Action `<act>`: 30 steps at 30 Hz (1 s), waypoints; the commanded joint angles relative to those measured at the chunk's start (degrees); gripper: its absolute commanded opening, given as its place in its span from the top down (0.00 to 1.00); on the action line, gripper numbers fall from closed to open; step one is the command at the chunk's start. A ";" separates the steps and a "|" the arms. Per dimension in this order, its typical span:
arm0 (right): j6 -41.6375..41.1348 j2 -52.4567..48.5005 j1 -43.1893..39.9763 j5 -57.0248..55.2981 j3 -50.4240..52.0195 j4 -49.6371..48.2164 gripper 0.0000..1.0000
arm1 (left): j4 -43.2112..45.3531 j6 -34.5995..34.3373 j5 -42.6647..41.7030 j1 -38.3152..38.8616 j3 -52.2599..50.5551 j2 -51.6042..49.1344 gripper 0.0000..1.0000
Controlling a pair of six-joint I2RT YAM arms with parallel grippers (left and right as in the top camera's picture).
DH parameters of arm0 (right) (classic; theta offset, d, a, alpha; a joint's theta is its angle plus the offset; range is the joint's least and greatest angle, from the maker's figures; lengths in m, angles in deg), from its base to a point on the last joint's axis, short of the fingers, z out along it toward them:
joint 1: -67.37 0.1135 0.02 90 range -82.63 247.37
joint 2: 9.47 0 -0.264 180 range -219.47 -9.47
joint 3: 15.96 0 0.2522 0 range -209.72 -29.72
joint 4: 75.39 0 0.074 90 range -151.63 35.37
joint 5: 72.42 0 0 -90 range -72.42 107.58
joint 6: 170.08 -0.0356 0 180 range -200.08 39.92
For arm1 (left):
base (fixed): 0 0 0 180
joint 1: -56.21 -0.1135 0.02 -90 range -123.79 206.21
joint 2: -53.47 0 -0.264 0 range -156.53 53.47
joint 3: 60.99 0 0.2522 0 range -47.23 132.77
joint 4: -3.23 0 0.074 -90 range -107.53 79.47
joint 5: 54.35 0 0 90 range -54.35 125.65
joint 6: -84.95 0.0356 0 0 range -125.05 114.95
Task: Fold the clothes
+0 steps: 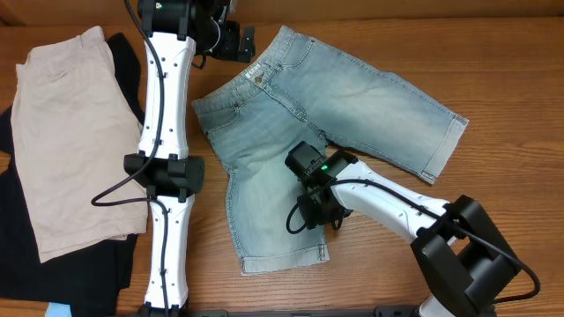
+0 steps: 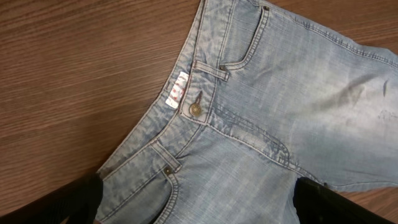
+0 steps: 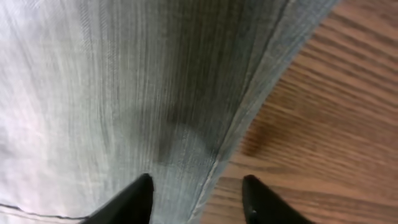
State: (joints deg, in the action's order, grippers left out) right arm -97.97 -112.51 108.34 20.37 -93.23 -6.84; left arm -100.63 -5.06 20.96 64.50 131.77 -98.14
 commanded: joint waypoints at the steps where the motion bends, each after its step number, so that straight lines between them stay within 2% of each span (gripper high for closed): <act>1: -0.59 0.13 0.11 0.96 0.35 -0.17 0.63 | -0.04 -0.39 0.28 0.63 0.74 1.92 0.00; 12: -3.89 0.13 0.11 1.11 5.70 -1.79 0.96 | -0.02 -0.39 0.28 0.63 0.74 1.92 0.00; 22: -17.31 0.15 -3.23 -5.01 5.70 2.71 0.96 | 0.00 -0.35 0.33 0.63 0.74 1.92 0.00; 30: -18.60 0.15 -21.64 -5.55 5.70 4.55 0.92 | 0.13 -0.13 1.70 0.72 0.44 1.90 0.00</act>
State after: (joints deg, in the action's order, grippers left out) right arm -114.58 -112.45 93.56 17.11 -88.29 -1.97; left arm -100.76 -5.06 21.37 64.50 131.77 -98.14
